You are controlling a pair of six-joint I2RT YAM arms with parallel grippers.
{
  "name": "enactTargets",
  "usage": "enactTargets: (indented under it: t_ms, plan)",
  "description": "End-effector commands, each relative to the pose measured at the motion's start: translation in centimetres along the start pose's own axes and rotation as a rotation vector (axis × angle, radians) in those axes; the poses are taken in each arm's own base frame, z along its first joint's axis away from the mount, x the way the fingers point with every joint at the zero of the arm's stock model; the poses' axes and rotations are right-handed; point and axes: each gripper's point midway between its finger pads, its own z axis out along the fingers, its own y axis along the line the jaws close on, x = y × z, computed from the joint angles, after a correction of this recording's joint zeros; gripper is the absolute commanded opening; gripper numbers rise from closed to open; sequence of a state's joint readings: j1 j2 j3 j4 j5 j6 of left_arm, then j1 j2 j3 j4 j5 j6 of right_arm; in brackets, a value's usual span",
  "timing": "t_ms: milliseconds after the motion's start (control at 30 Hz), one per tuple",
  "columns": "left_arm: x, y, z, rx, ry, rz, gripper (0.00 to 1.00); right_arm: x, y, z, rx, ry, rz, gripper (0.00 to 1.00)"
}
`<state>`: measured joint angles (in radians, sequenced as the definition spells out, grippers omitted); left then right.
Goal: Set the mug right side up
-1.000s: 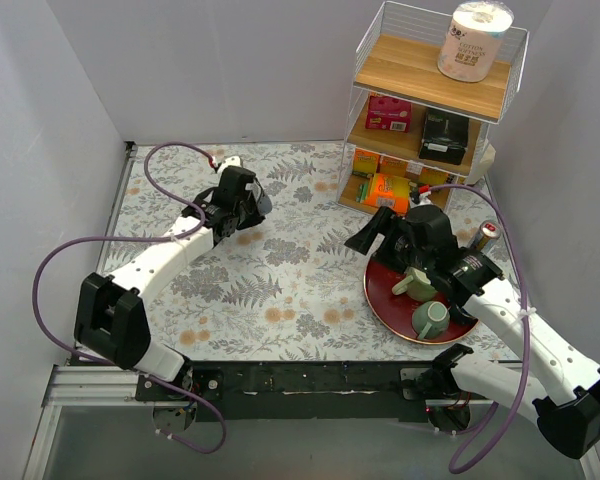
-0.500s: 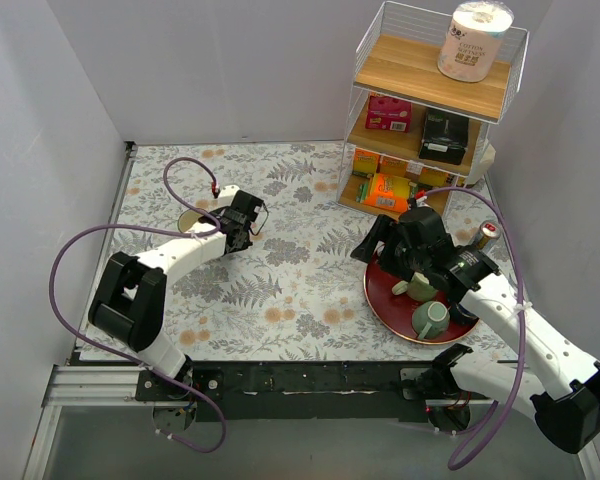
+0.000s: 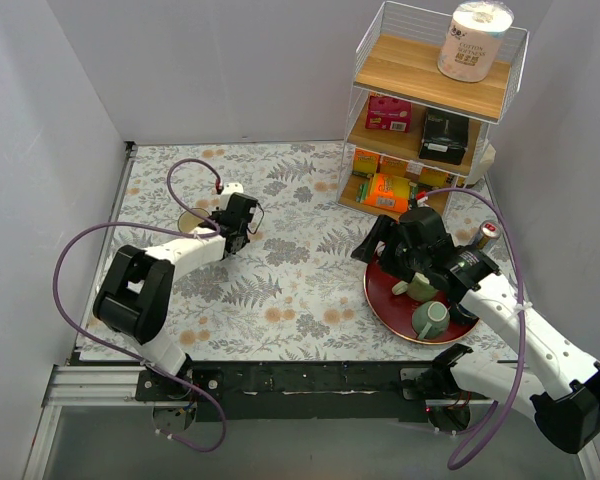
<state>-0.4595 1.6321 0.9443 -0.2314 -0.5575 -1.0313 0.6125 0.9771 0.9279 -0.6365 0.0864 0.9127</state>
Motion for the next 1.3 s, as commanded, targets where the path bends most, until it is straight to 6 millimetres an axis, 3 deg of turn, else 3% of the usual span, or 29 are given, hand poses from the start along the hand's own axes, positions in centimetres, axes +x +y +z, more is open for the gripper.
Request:
enactTargets:
  t_ms: [0, 200, 300, 533, 767, 933, 1067, 1267]
  plan:
    - [-2.1, -0.2, 1.1, 0.016, -0.034, -0.003, 0.02, -1.0, 1.1, -0.6, -0.036, -0.024, -0.045, 0.9]
    - [-3.4, -1.1, 1.3, 0.053, -0.029, 0.005, 0.22, -1.1, 0.4, -0.6, 0.002, -0.032, -0.041, 0.93]
    - [-3.8, -1.1, 1.0, 0.047, -0.031, -0.015, 0.51, -1.1, -0.1, -0.4, 0.031, -0.028, -0.037, 0.93]
    - [-5.5, -1.3, -0.5, 0.076, -0.042, -0.064, 0.61, -1.4, -1.5, -0.1, 0.118, -0.026, -0.077, 0.97]
    - [-9.6, -2.6, -5.2, 0.22, -0.089, -0.188, 0.78, -3.1, -3.2, -0.9, 0.241, -0.083, -0.113, 0.95]
    - [-12.4, -2.3, -9.3, 0.308, -0.156, -0.279, 0.98, -2.9, -6.7, -1.9, 0.433, -0.09, -0.057, 0.92]
    - [-13.6, -2.6, -11.7, 0.384, -0.181, -0.315, 0.98, -1.2, -9.2, -1.9, 0.548, -0.076, 0.061, 0.92]
    - [-13.6, -3.3, -13.5, 0.47, -0.16, -0.358, 0.98, 0.1, -10.9, -1.7, 0.636, -0.117, 0.292, 0.93]
